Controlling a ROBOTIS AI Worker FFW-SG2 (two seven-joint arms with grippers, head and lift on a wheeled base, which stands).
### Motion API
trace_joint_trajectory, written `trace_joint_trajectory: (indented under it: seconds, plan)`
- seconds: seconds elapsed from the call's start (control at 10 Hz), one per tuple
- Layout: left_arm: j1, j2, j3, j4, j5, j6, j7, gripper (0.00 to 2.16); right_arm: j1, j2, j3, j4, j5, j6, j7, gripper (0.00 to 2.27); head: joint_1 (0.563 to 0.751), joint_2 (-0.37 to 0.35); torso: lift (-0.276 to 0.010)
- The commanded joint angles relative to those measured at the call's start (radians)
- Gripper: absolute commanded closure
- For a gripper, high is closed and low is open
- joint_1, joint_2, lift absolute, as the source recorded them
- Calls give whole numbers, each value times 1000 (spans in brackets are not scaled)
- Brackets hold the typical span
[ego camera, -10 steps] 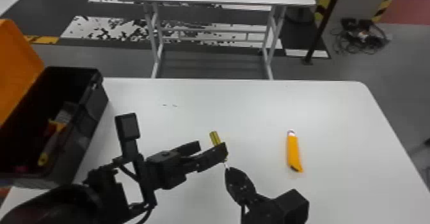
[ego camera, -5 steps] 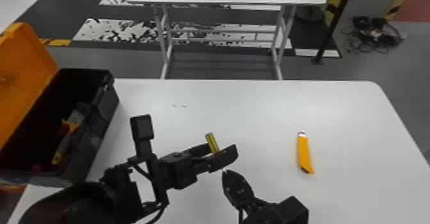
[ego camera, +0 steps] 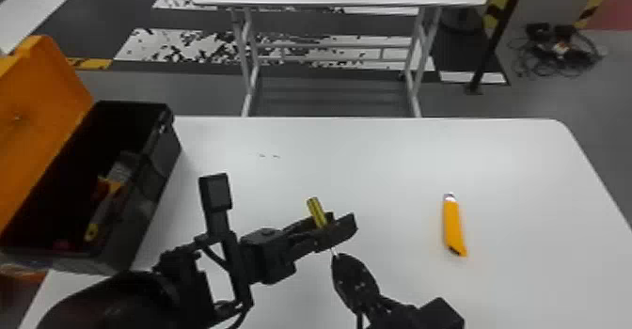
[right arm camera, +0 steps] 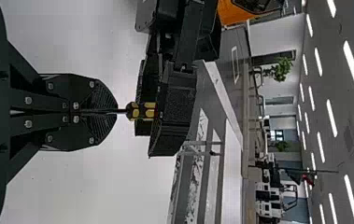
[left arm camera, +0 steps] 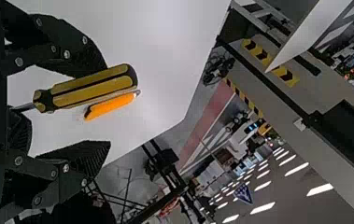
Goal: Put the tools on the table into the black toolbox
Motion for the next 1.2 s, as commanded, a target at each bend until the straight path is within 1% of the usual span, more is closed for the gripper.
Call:
trace_joint_trajectory:
  seconds: [0.0, 0.2, 0.3, 0.4, 0.5, 0.6, 0.7, 0.8, 1.1]
  plan:
    - [2, 2, 7, -2, -11, 12, 3, 2138, 7, -2, -1, -5, 0, -4, -2, 2229, 695, 25, -75]
    - [10, 2, 10, -10, -16, 12, -8, 2138, 19, -2, -1, -8, 0, -31, -3, 2226, 695, 33, -75]
    - [10, 2, 12, -11, -16, 12, -12, 2138, 28, -2, -2, -10, -2, -65, -3, 2084, 695, 33, -75]
    - [14, 2, 14, -13, -15, 12, -14, 2138, 36, -3, -4, -8, -11, -93, -3, 1690, 695, 34, -75]
    - [16, 2, 15, -13, -15, 12, -14, 2138, 46, -5, -10, -10, -14, -117, -3, 826, 695, 35, -75]
    - [16, 2, 18, -13, -15, 12, -14, 2138, 56, -5, -19, -8, -20, -139, -3, 221, 695, 35, -75]
    - [17, 5, 33, -18, -13, 12, -15, 2138, 66, -5, -38, -8, -37, -154, -5, 73, 695, 32, -75]
    - [25, 6, 66, -37, -13, 12, -15, 2138, 80, -5, -65, -2, -52, -178, -5, 66, 695, 27, -75]
    - [48, 11, 208, -111, -7, 15, -17, 2138, 115, -3, -160, 50, -133, -301, -9, 73, 695, 28, -75]
